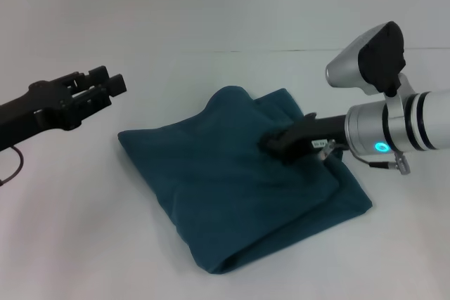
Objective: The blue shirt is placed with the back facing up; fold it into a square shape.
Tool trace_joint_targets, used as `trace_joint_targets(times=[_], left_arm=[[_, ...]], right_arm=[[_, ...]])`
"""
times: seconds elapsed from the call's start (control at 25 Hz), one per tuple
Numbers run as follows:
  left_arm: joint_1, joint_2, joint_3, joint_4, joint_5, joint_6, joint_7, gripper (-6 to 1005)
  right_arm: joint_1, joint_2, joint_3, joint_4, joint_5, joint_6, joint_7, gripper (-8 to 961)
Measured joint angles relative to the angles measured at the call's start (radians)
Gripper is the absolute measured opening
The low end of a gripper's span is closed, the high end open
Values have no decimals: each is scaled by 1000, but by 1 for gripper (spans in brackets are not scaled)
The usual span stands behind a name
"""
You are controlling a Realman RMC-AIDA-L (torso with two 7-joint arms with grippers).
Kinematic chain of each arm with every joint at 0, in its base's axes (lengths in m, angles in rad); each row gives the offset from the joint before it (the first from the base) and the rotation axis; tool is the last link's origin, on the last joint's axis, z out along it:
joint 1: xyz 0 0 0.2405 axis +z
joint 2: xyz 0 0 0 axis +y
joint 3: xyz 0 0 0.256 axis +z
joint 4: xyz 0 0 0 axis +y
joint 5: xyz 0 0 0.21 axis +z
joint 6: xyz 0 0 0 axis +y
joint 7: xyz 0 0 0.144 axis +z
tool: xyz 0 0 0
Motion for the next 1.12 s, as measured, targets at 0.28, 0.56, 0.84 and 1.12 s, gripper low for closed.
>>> trace_joint_targets(times=[0.28,0.56,0.84,1.12], left_arm=[[5,1,-1,31,109,2,-7,461],[33,-5,-3,46,120,15,-8,460],[34,-7,2,44,145,26,-8,462],[36,-12,6,37,174,29,-4,462]], right_arm=[[-61,-4,19,-139,1,-246,24,143],[-84,-4,23,-206,-1,-427,83,401],[-76,-1,-21,-198,-8,-441,103,404],[-36,3,-93,-142,-47,-350,124,408]])
